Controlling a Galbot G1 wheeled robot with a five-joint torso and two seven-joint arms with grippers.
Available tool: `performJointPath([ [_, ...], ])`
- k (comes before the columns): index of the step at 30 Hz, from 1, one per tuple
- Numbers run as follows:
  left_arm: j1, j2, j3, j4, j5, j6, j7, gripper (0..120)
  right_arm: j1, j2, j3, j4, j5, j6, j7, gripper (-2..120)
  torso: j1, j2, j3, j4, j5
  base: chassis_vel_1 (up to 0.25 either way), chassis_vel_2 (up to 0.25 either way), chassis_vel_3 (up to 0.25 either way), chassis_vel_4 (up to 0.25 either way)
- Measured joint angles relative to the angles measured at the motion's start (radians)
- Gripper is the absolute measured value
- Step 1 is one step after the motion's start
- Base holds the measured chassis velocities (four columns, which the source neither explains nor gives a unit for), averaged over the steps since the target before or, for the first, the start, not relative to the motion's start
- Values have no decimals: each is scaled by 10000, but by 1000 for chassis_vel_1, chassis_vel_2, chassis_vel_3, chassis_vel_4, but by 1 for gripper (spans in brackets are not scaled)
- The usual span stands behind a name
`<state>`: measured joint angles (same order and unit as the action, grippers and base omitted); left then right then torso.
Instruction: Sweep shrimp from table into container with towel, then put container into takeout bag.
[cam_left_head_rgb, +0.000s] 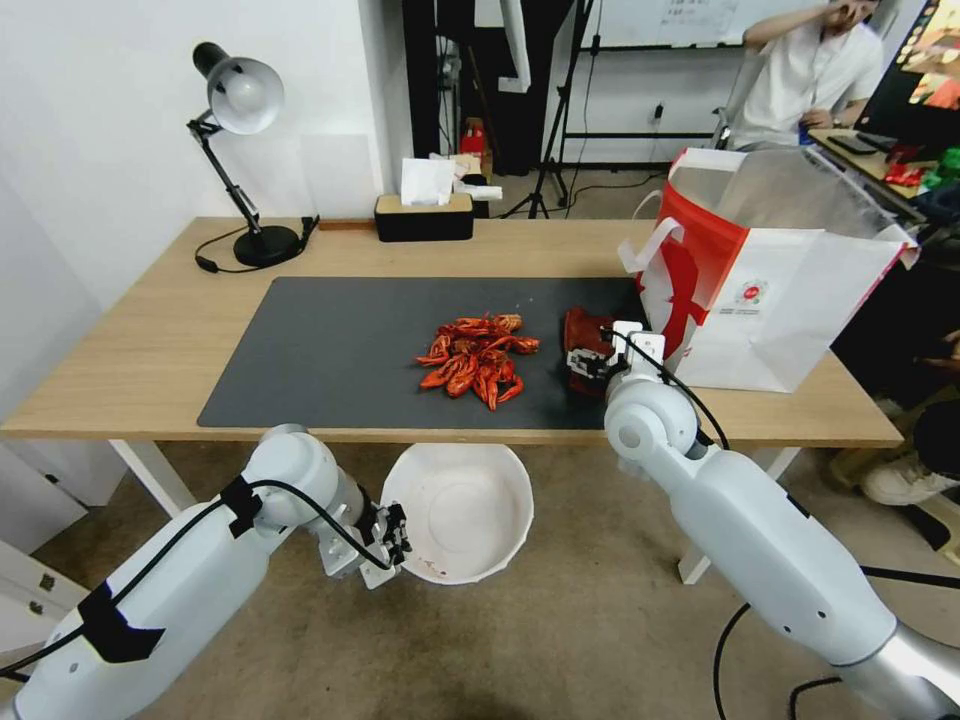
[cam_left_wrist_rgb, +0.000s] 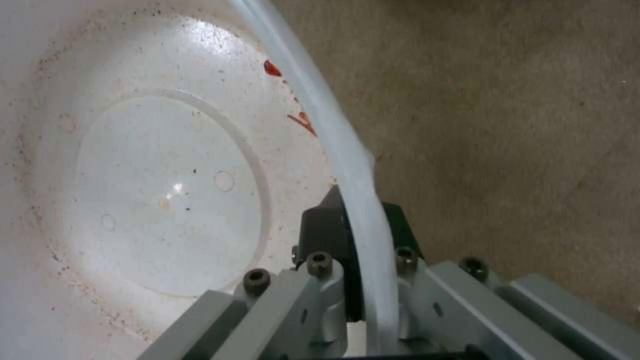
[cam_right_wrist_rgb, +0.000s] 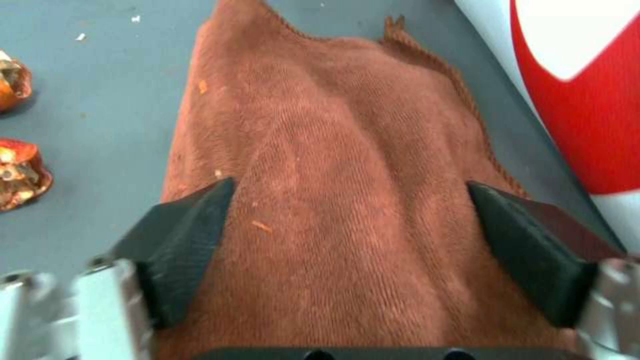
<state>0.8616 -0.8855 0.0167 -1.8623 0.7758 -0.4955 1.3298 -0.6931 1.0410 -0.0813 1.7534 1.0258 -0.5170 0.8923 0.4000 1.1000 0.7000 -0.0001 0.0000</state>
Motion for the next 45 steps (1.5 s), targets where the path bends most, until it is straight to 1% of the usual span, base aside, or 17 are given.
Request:
performJointPath([
  [8,22,5,30,54,-17,-47,-82,0,-87,-80,85,106,359,154,59,59,-2,0,-1,-1,-2,0,0,0,0],
  [10,20,-1,43,58,-3,-66,-159,0,-55,-124,54,140,610,304,155,48,-2,0,0,-2,-2,0,0,0,0],
  [15,32,-7,24,65,10,-86,-248,0,-50,-212,-1,164,837,483,158,33,-2,1,-1,0,-2,0,0,0,0],
  [18,96,-1,-24,87,20,-122,-384,0,-64,-334,-69,220,941,592,-55,19,-1,1,-1,0,0,0,0,0,0],
  [22,120,14,-40,93,39,-155,-433,0,-42,-431,-109,249,1012,634,-278,10,-1,0,0,1,1,0,0,0,0],
  [25,123,49,-59,58,46,-191,-487,0,-77,-647,-127,276,692,771,-1498,7,-1,-1,2,1,5,0,0,0,0],
  [26,123,49,-59,58,46,-191,-487,0,-77,-647,-127,276,692,771,-1498,7,-1,-1,2,1,5,0,0,0,0],
  [27,111,80,-75,27,47,-198,-503,0,-92,-870,-134,271,-343,1087,-3000,7,0,-1,2,3,4,0,0,0,0],
  [28,105,95,-77,25,53,-203,-504,0,-47,-1027,-141,193,-1207,1515,-3961,7,0,-1,2,1,3,0,0,0,0],
  [29,105,95,-77,25,53,-203,-504,0,-47,-1027,-141,193,-1207,1515,-3961,7,0,-1,2,1,3,0,0,0,0],
  [31,97,105,-65,51,111,-241,-506,0,357,-1384,-237,-249,-3370,2276,-6186,7,-1,0,2,-1,1,0,0,0,0],
  [32,97,103,-49,71,155,-254,-509,0,572,-1483,-313,-470,-4015,2607,-6773,7,-1,0,2,-3,4,0,0,0,0],
  [33,97,103,-49,71,155,-254,-509,0,572,-1483,-313,-470,-4015,2607,-6773,7,-1,0,2,-3,4,0,0,0,0],
  [34,97,64,-29,124,285,-299,-528,0,1188,-1644,-496,-1039,-5242,3370,-8087,7,1,-1,3,-2,2,0,0,0,0],
  [35,95,27,-18,168,343,-330,-557,0,1662,-1717,-716,-1453,-5803,3869,-8773,7,1,-1,2,2,-4,0,0,0,0],
  [42,61,-17,36,285,470,-406,-671,0,3911,-1724,-2111,-3199,-6521,4746,-10653,7,2,0,1,1,-3,0,0,0,0],
  [45,40,-28,38,325,513,-418,-689,0,5174,-1481,-2987,-4258,-7467,5004,-11834,7,1,0,2,2,-2,0,0,0,0],
])
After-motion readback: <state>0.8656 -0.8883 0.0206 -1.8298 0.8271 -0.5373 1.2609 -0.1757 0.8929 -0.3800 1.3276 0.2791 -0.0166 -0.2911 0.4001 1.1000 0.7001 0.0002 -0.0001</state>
